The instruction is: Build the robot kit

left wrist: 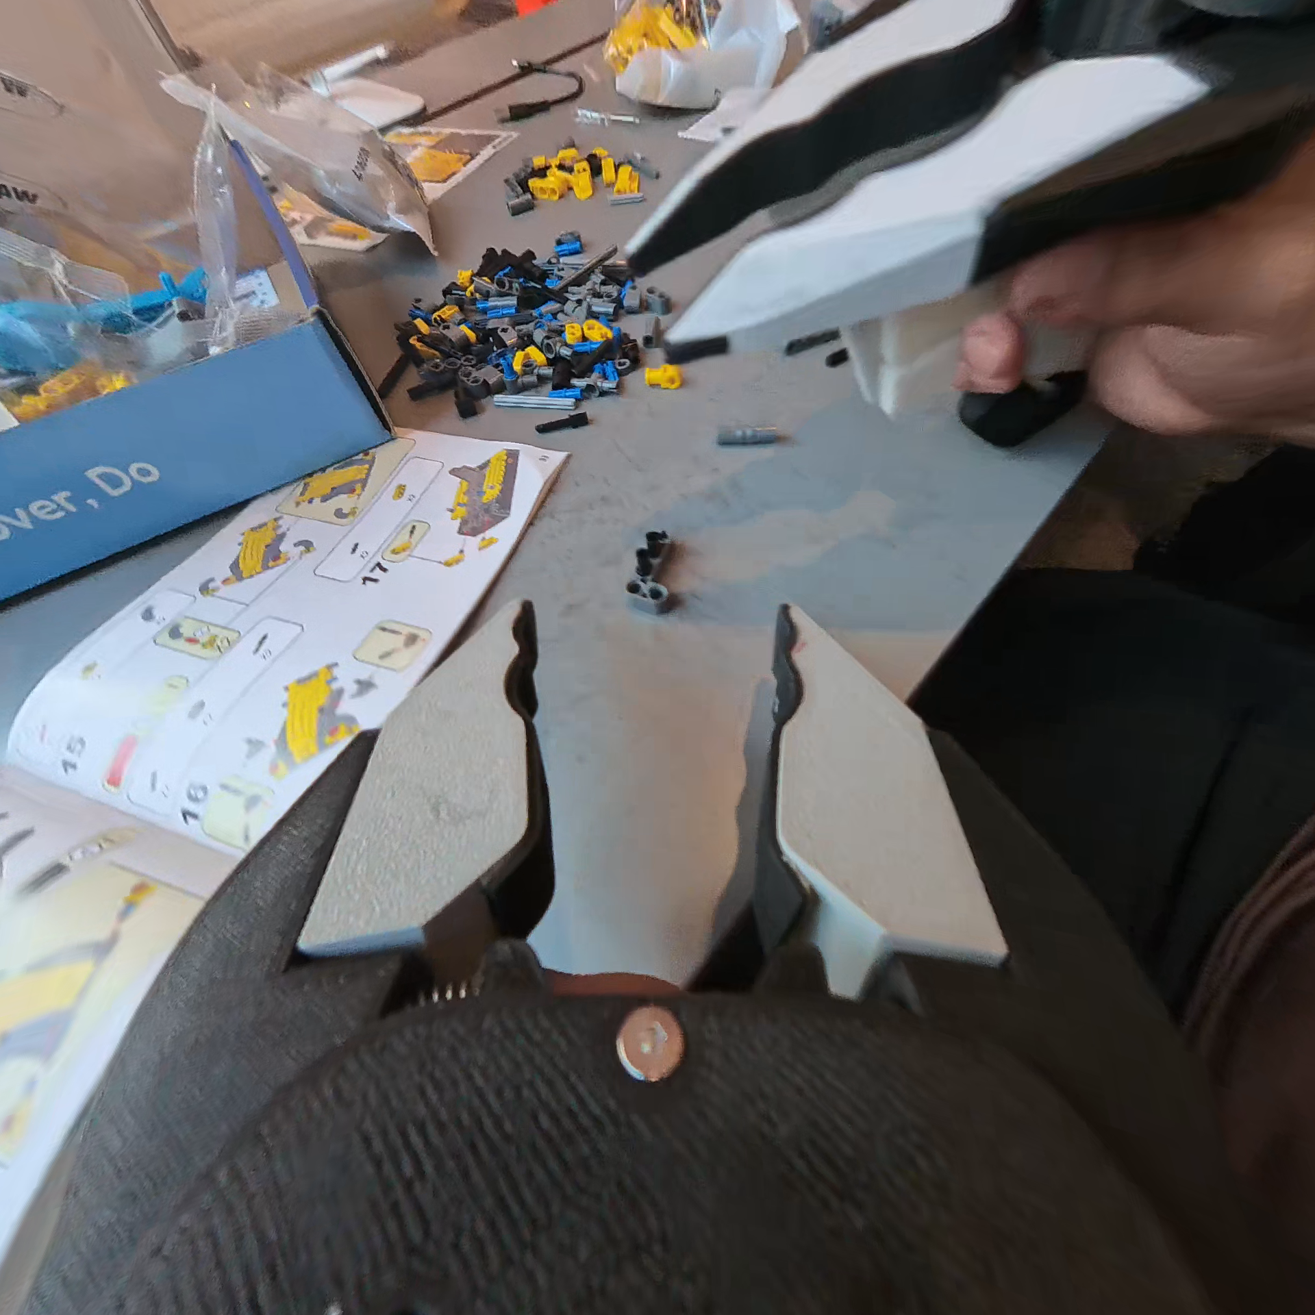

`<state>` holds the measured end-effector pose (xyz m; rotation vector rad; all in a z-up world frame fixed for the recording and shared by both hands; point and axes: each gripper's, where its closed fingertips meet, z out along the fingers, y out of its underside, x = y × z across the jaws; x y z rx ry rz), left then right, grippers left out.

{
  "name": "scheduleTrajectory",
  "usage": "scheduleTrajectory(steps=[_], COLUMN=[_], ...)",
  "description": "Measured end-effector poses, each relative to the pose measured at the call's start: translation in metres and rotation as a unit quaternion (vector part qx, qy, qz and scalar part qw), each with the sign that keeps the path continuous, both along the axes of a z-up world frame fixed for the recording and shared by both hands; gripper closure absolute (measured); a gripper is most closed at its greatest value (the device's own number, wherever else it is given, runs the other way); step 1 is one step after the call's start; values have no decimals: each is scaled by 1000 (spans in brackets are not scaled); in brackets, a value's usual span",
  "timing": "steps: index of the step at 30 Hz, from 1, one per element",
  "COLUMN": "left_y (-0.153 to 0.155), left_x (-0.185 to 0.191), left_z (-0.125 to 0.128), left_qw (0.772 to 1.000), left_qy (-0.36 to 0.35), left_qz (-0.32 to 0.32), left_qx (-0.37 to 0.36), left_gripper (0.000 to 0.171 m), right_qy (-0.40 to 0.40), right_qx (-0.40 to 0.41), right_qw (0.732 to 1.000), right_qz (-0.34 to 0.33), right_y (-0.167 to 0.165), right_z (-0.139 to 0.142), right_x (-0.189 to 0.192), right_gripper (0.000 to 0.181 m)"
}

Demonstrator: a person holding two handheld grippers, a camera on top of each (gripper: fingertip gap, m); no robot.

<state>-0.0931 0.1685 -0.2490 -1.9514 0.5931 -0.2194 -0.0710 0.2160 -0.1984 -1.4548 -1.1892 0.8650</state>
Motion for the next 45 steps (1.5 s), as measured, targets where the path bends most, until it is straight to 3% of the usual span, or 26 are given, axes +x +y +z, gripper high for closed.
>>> scheduleTrajectory(steps=[2, 7, 12, 16, 22, 25, 29, 35, 40, 45], left_y=[-20, -66, -79, -89, -86, -73, -71, -58, -60, -74], left_x=[10, 61, 80, 76, 61, 48, 49, 37, 39, 49], left_z=[-1, -7, -20, -10, -16, -27, -27, -15, -3, -2], left_qw=[1000, 992, 988, 984, 984, 992, 990, 989, 976, 976], left_qy=[-7, -28, -6, -22, -50, -34, -62, -84, -177, -163], left_qz=[-6, -102, -146, -165, -168, -118, -125, -121, -124, -146], left_qx=[26, 64, 52, 60, 29, 0, -16, 30, 18, 5], left_gripper=[103, 115, 115, 119, 120, 121, 121, 128, 124, 120], right_qy=[3, 7, 10, 12, 17, 11, 59, 69, 109, 91], right_qx=[-2, 10, 9, 4, -7, -14, -13, -59, -61, -44], right_qw=[1000, 1000, 1000, 1000, 999, 997, 996, 987, 988, 993], right_qz=[0, -9, 9, 13, 44, 73, 69, 130, 88, 57], right_y=[2, 5, 3, 7, 8, 0, 2, -7, 0, -10], right_z=[1, 2, 3, 3, 4, 2, 15, 16, 26, 23], right_x=[-1, -4, -13, -19, -31, -34, -25, -29, -10, 16], right_gripper=[147, 142, 145, 146, 152, 151, 151, 153, 149, 153])
